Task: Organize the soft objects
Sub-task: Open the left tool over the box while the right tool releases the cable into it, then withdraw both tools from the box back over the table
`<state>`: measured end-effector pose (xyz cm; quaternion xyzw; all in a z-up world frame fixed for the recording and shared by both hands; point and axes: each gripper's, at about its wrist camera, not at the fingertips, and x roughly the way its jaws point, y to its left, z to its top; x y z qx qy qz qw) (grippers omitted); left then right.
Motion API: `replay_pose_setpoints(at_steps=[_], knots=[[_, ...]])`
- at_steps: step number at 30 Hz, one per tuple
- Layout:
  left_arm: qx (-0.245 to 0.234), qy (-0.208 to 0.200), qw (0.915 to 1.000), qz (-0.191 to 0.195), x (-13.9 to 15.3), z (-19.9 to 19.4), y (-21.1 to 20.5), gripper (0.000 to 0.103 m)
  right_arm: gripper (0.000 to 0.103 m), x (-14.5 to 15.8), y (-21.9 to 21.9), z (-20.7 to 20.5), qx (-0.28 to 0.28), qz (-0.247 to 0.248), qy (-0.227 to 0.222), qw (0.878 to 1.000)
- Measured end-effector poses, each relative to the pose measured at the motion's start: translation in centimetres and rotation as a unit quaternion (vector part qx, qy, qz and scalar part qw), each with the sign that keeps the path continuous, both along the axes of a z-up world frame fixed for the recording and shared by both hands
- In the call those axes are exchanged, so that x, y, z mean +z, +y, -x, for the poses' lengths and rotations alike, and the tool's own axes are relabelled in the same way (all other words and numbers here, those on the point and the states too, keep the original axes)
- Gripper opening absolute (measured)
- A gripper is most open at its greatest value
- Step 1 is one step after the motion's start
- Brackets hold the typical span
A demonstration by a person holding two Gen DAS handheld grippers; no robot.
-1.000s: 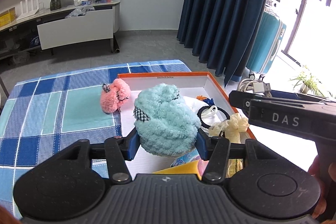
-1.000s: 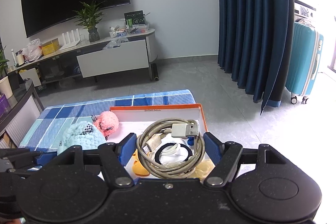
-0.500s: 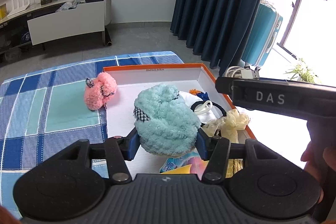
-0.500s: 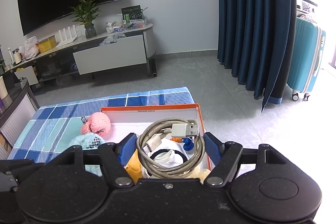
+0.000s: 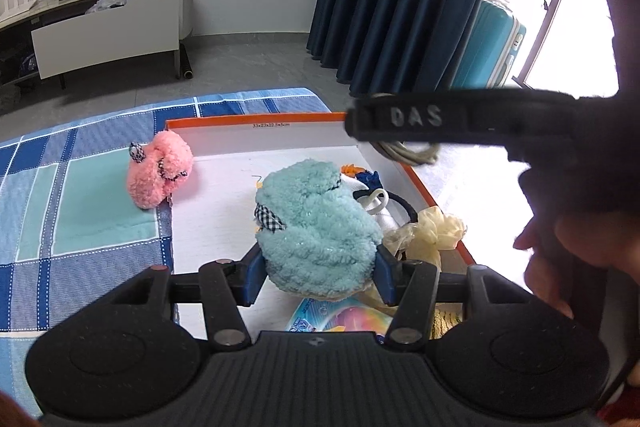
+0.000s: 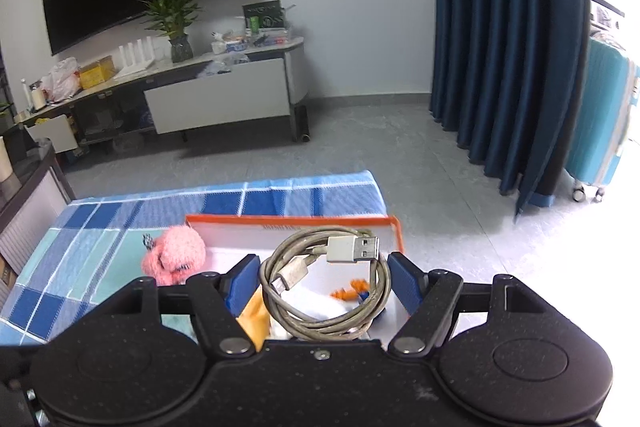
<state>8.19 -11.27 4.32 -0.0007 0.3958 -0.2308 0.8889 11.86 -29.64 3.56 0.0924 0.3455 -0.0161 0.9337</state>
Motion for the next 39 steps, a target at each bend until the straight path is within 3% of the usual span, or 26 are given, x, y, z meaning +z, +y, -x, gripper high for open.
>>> replay_pose_setpoints(at_steps=[2,9,16,20,30,32,39], knots=[[-0.002,0.001,1.0,0.0,0.0,0.0,-0.2,0.055,0.089,0.1,-0.2,-0.4,0.007,-0.011,-0.016,1.0],[-0.019,0.004,0.9998,0.007,-0.3,-0.1,-1.0,0.056,0.09,1.4,-1.1,1.1,-0.011,-0.007,-0.044,0.999],[-0.015,-0.003,0.9998,0.012,-0.3,0.4,-1.2,0.079,0.09,2.9,-1.9,4.1,-0.034,0.001,-0.066,0.997],[0.0,-0.013,0.9998,0.012,0.5,0.9,-0.5,0.088,0.09,3.2,-1.8,5.5,-0.035,0.001,-0.068,0.997],[0.066,-0.032,0.997,-0.023,2.2,3.6,1.3,0.095,0.09,3.9,-0.7,9.4,-0.032,0.013,-0.064,0.997],[0.08,-0.034,0.9959,-0.027,2.6,4.6,1.6,0.101,0.09,4.0,-0.7,10.5,-0.03,0.012,-0.06,0.998],[0.109,-0.034,0.9926,-0.041,3.0,7.9,2.1,0.103,0.09,3.6,0.2,14.0,-0.02,0.016,-0.036,0.999]])
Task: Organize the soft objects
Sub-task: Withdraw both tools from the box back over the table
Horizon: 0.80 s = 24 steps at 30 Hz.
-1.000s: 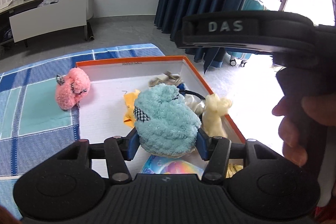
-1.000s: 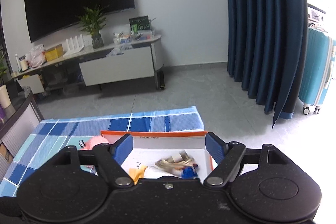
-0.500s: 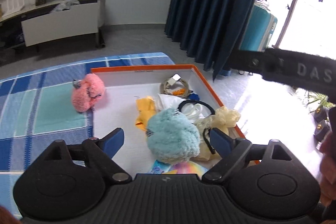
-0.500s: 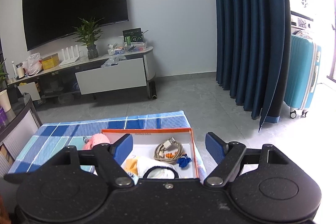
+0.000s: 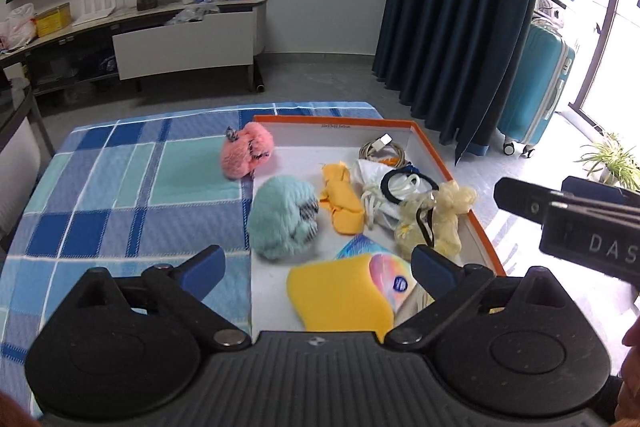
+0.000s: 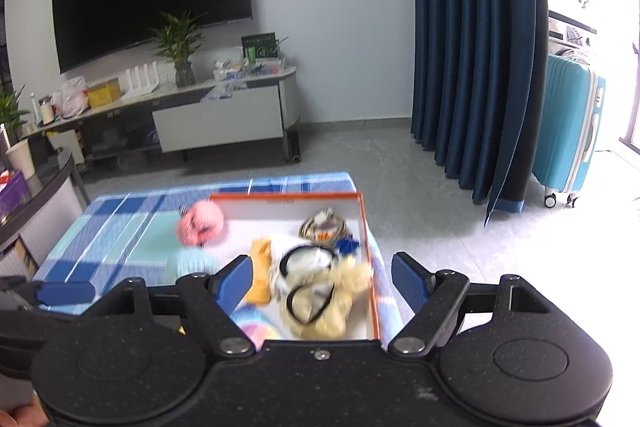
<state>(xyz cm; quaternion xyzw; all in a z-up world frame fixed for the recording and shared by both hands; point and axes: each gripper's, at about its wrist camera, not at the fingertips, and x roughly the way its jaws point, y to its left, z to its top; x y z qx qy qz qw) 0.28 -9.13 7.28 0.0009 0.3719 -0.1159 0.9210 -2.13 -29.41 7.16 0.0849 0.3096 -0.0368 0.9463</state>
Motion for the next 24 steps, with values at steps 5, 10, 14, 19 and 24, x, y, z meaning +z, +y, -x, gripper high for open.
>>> replay_pose_setpoints(at_steps=[5,10,14,19,24], knots=[[0.012,0.011,0.9998,-0.009,-0.4,1.4,0.4,0.103,0.09,-0.5,0.2,2.5,0.002,0.0,0.015,1.0],[0.021,0.024,0.9994,-0.016,-0.9,2.4,0.5,0.103,0.091,-0.9,0.0,4.5,-0.003,0.005,0.028,1.0],[0.021,0.02,0.9992,-0.026,-1.0,3.3,0.3,0.103,0.091,-1.4,-0.4,5.6,-0.013,0.001,0.038,0.999],[0.022,0.027,0.9988,-0.033,-1.4,3.9,0.2,0.103,0.091,-1.9,-0.2,6.2,-0.01,0.004,0.052,0.999],[0.027,0.037,0.9983,-0.037,-1.6,4.1,0.3,0.103,0.091,-2.2,-0.2,6.3,-0.006,0.002,0.061,0.998]])
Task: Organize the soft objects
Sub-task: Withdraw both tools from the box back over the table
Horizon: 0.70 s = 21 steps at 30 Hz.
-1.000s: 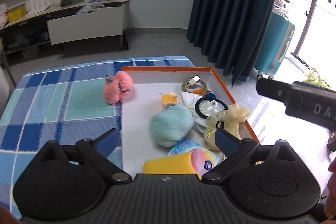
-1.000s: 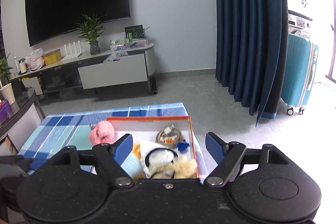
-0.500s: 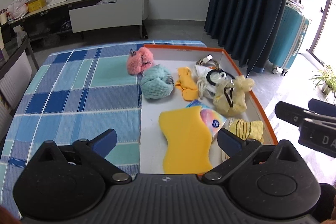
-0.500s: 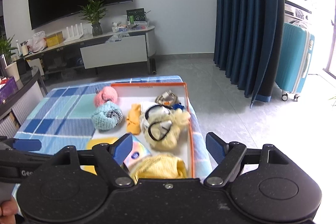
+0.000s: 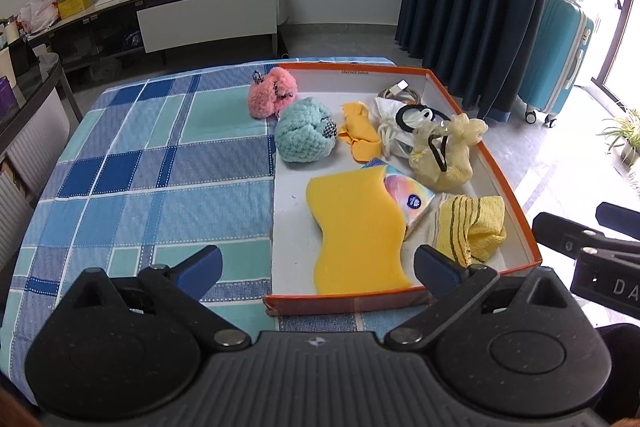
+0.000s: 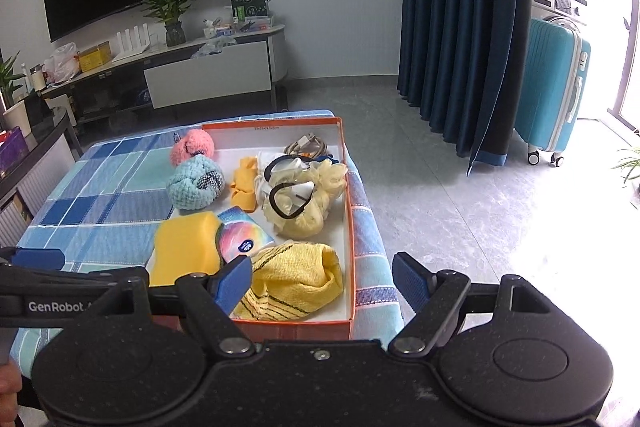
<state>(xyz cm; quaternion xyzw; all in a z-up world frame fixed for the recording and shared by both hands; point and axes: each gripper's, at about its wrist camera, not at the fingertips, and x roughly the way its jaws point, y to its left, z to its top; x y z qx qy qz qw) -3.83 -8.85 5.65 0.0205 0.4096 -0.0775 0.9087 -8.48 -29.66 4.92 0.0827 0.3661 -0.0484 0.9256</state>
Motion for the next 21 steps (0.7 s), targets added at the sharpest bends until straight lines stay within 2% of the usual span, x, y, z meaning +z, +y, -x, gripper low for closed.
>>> replay_pose_setpoints(at_steps=[21], knots=[[0.0,0.006,1.0,-0.005,-0.41,0.17,-0.19,0.103,0.091,-0.06,0.79,-0.48,0.017,-0.007,0.006,1.0]])
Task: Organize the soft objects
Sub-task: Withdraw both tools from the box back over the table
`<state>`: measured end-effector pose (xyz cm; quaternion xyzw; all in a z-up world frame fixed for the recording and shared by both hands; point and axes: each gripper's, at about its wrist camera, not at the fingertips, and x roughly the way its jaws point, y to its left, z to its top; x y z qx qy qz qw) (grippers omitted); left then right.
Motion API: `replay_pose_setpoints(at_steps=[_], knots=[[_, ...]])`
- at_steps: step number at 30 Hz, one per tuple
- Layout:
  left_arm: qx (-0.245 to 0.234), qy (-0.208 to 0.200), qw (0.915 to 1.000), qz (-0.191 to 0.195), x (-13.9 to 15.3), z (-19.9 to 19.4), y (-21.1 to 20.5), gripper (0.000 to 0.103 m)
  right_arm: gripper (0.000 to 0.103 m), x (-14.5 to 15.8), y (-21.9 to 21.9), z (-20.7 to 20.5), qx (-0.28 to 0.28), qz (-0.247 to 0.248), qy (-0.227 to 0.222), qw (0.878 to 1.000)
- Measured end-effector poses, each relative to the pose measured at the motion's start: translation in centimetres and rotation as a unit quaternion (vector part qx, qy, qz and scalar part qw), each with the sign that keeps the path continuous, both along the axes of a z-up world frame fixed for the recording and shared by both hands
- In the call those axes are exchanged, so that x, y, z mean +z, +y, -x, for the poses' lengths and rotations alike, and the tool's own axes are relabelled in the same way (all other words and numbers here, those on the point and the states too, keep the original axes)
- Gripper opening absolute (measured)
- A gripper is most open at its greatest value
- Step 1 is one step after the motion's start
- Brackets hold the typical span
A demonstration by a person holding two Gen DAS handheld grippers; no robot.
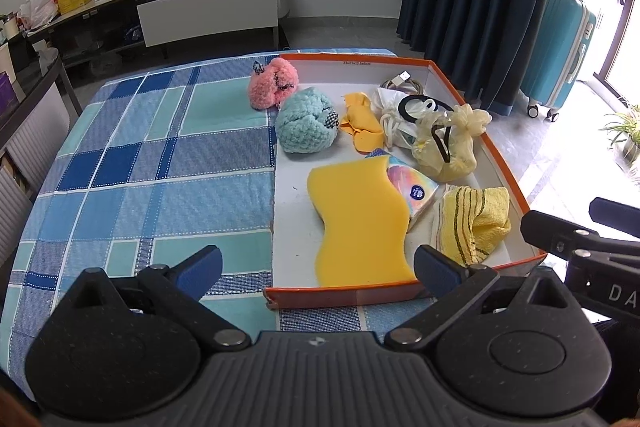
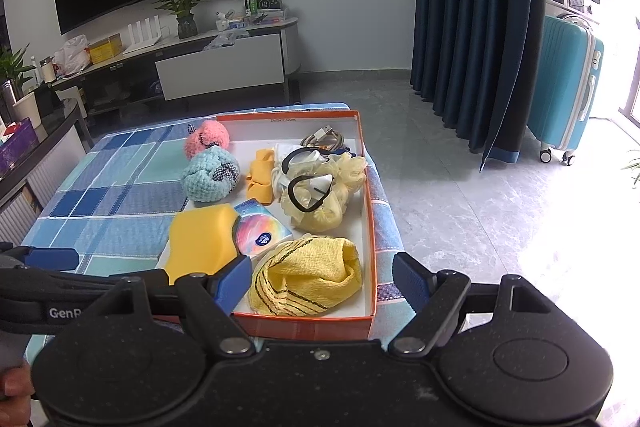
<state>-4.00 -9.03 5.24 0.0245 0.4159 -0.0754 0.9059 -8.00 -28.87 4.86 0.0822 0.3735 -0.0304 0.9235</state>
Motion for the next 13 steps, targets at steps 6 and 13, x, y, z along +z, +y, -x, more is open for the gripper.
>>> replay_pose_setpoints(at_steps=[6,13], knots=[[-0.001,0.001,1.0,-0.001,-0.06,-0.06,-0.04,0.103,0.091,0.02,0.0,0.08,0.001,0.0,0.0,1.0],[-0.003,0.005,1.0,0.001,-0.2,-0.12,0.0,0.103,0.091,0.03,0.0,0.08,0.001,-0.001,0.0,1.0]])
